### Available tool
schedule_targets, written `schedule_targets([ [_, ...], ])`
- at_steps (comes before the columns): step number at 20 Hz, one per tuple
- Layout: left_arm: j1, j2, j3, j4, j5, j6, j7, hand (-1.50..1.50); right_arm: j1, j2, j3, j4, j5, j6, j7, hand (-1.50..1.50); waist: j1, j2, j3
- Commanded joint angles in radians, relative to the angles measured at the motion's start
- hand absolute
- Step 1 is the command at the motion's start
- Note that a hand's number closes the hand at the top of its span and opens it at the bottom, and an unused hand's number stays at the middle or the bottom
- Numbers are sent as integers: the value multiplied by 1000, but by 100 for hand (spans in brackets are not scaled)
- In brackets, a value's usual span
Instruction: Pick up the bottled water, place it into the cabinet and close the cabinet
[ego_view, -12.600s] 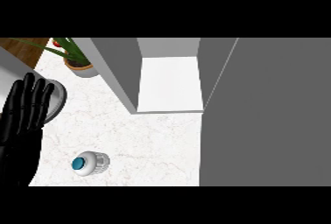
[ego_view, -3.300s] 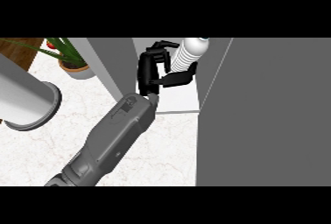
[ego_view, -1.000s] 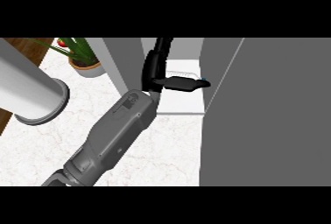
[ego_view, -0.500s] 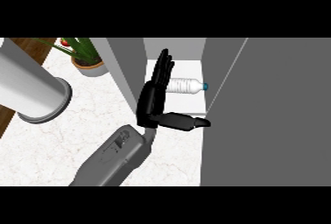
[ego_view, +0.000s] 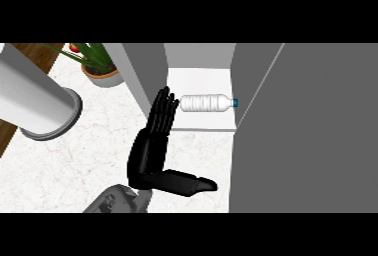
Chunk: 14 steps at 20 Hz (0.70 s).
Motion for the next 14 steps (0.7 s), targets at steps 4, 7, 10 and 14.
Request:
schedule_targets([
  [4,162,108,25,-175,13,-31,-10,-150,22,-35,176,-216,106,17,147,150,-6,3,-1],
  [7,277,187,36,-271,17,-49,-33,-150,23,-66,191,-208,111,32,151,150,3,0,-2],
  [10,320,172,10,-297,-17,-18,-51,-150,37,-46,311,-224,173,26,173,150,-14,-2,-1],
  [14,408,249,34,-357,21,-97,-77,-150,-24,-34,420,-252,232,-18,240,150,0,-4,-4],
])
